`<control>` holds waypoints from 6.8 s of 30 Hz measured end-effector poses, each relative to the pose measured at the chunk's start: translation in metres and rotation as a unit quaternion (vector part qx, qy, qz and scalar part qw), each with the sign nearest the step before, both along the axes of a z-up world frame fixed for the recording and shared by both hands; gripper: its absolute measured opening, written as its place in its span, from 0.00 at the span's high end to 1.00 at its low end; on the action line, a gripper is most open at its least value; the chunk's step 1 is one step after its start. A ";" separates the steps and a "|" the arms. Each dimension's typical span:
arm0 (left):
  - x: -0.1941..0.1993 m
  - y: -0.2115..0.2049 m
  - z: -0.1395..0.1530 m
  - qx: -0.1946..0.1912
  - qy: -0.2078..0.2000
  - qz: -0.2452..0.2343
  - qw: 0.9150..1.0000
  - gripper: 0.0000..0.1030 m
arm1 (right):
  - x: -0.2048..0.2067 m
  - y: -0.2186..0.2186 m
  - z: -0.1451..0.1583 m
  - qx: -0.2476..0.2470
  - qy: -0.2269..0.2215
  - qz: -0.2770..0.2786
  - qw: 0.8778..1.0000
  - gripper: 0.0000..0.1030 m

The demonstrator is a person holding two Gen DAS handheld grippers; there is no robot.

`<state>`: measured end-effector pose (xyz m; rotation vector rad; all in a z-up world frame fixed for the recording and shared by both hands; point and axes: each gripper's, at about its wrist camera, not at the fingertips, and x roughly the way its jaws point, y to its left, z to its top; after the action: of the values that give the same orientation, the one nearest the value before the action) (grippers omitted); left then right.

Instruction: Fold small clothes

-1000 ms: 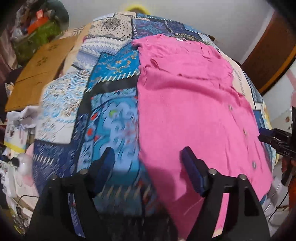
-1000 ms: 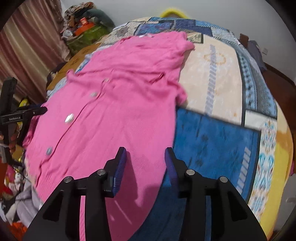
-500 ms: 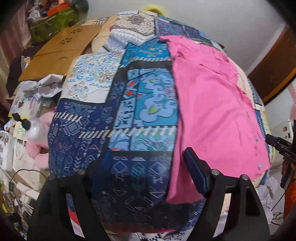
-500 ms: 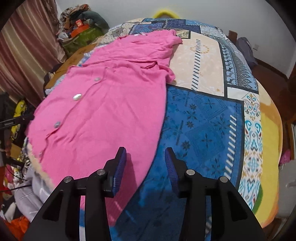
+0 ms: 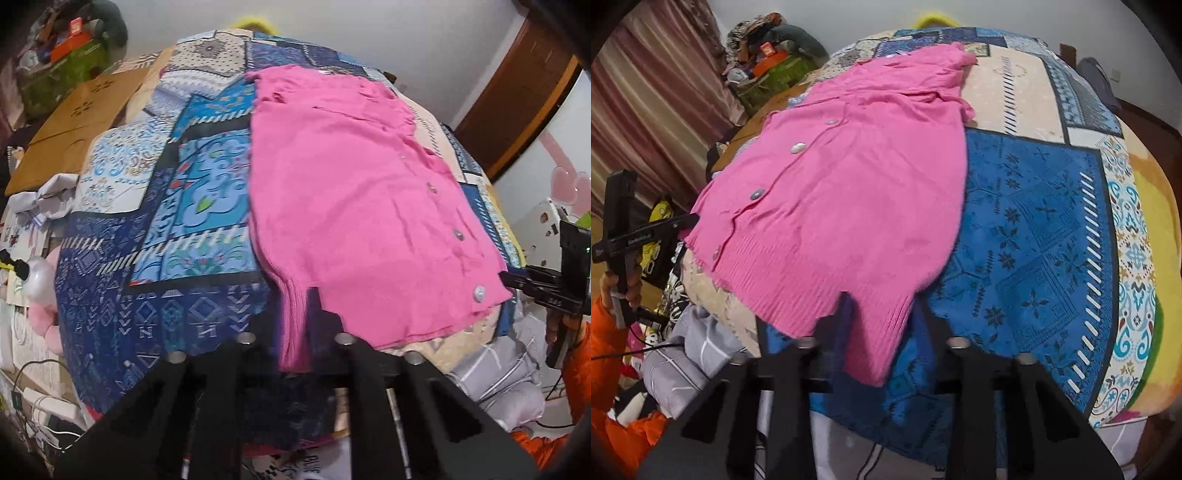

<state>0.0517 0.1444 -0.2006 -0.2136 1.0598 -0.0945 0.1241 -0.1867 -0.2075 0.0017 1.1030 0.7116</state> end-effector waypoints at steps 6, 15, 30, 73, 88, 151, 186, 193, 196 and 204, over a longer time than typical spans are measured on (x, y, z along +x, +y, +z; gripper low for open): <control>0.011 -0.008 0.025 0.022 -0.034 -0.001 0.999 0.91 | 0.004 0.008 0.020 -0.010 -0.045 0.014 0.999 0.94; 0.044 -0.003 0.105 0.026 -0.130 0.008 0.991 0.91 | 0.049 -0.001 0.086 0.025 -0.130 -0.006 0.991 0.94; 0.211 0.032 0.135 0.011 -0.161 0.045 0.986 0.91 | 0.184 0.028 0.133 0.014 -0.210 -0.029 0.977 0.94; 0.382 0.000 -0.017 0.100 0.006 -0.055 0.993 0.47 | 0.315 0.113 0.013 -0.046 -0.067 0.047 0.996 0.57; 0.363 0.043 -0.004 0.101 0.002 0.036 0.994 0.47 | 0.292 0.081 0.046 -0.033 -0.109 -0.002 0.994 0.57; 0.343 0.007 0.012 0.125 -0.004 -0.035 0.992 0.36 | 0.289 0.001 0.026 -0.093 -0.125 -0.084 0.984 0.85; 0.185 0.010 -0.007 0.000 0.040 -0.043 0.998 0.91 | 0.159 0.074 0.002 0.035 0.020 0.014 0.999 0.46; 0.138 -0.002 0.001 -0.033 0.028 -0.041 0.998 0.91 | 0.147 0.087 -0.008 0.032 0.037 0.058 0.997 0.93; 0.131 -0.002 0.003 -0.040 0.022 -0.035 0.998 0.91 | 0.144 0.089 -0.006 0.005 0.020 0.080 0.997 0.95; 0.131 -0.002 0.022 0.119 -0.007 -0.021 0.993 0.75 | 0.142 0.074 -0.001 -0.084 -0.036 0.090 0.992 0.96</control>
<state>0.1825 0.1420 -0.1784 0.0254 1.0526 -0.0067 0.2661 -0.1131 -0.2089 -0.2677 1.0998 0.7716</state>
